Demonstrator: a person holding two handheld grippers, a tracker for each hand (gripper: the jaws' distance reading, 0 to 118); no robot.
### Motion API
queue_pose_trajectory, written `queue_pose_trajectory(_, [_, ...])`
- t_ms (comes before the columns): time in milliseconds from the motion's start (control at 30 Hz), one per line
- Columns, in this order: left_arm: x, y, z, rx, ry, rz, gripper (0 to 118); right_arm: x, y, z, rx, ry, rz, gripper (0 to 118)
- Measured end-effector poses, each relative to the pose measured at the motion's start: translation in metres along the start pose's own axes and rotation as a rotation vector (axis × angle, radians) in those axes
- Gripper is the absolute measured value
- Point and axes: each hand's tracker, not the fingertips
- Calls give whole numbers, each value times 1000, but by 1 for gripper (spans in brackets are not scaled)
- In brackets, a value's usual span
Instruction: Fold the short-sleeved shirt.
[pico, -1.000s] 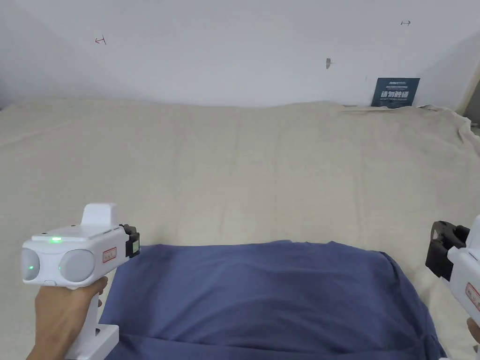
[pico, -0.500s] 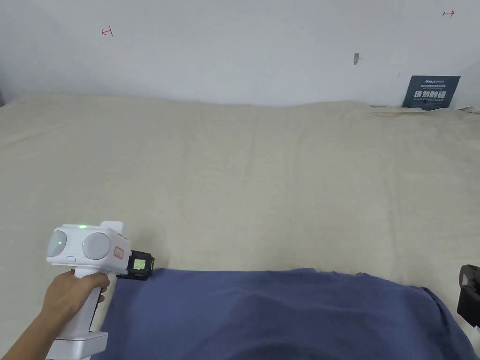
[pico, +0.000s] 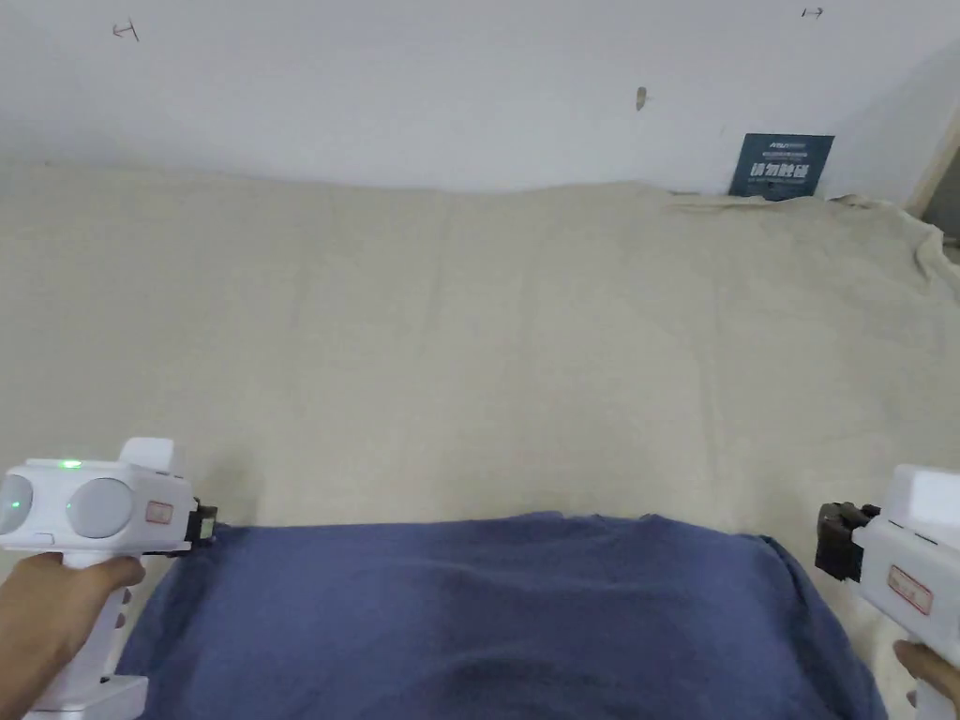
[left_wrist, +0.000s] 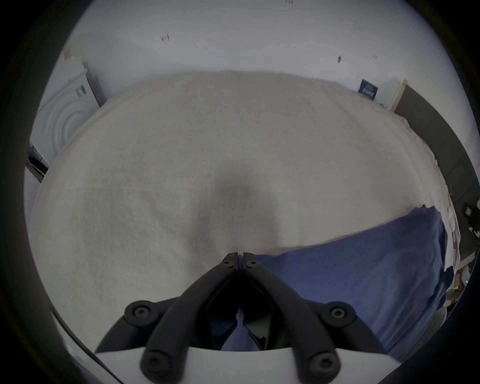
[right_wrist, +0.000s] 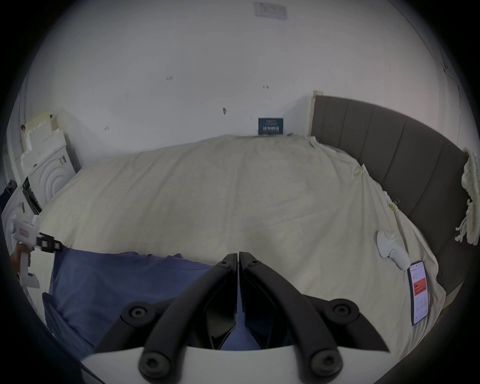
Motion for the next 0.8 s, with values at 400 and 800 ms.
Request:
queue_pose_trajectory(400, [7, -9, 76, 108, -57, -43, 0, 6, 4, -103, -331, 9, 19, 106])
queue_pose_trajectory(800, [-4, -17, 75, 97, -56, -1, 0, -14, -2, -85, -274, 82, 75, 8])
